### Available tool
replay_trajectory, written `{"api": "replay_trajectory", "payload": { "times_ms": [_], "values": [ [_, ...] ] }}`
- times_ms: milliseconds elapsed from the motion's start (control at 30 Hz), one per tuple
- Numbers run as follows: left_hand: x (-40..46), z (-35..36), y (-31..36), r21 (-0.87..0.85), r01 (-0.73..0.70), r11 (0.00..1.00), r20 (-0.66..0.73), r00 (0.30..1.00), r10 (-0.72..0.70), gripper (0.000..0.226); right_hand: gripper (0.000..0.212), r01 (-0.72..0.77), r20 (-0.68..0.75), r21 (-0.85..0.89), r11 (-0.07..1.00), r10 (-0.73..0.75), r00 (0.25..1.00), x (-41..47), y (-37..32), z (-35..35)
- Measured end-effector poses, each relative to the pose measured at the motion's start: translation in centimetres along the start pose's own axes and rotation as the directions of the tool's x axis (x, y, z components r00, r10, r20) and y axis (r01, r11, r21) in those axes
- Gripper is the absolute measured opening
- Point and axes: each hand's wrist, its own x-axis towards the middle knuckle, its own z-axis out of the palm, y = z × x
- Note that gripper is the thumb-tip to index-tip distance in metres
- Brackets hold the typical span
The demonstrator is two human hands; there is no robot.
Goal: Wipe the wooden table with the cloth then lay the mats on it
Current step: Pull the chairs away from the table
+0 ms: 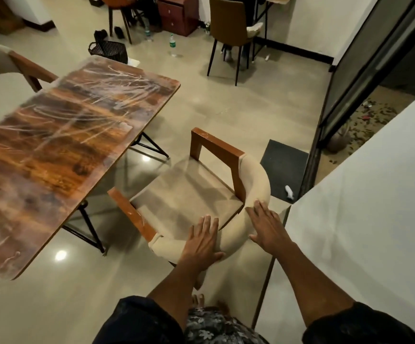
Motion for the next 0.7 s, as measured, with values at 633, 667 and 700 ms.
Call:
{"api": "replay_trajectory", "payload": {
  "times_ms": [633,667,700],
  "values": [
    [5.0,0.8,3.7,-0.249,0.298,0.922,0.091,0.955,-0.284,0.106,0.073,0.3,0.16,-0.018,0.954,-0.293,0.942,10.7,8.4,-1.0],
    [5.1,0.9,3.9,-0.28,0.322,0.905,0.091,0.947,-0.309,0.106,0.071,0.33,0.191,-0.031,0.944,-0.318,0.929,11.1,8.8,-0.8],
    [5.2,1.0,4.1,-0.301,0.357,0.884,0.085,0.934,-0.348,0.107,0.069,0.363,0.202,-0.034,0.931,-0.349,0.915,11.7,9.0,-0.8]
  ]
}}
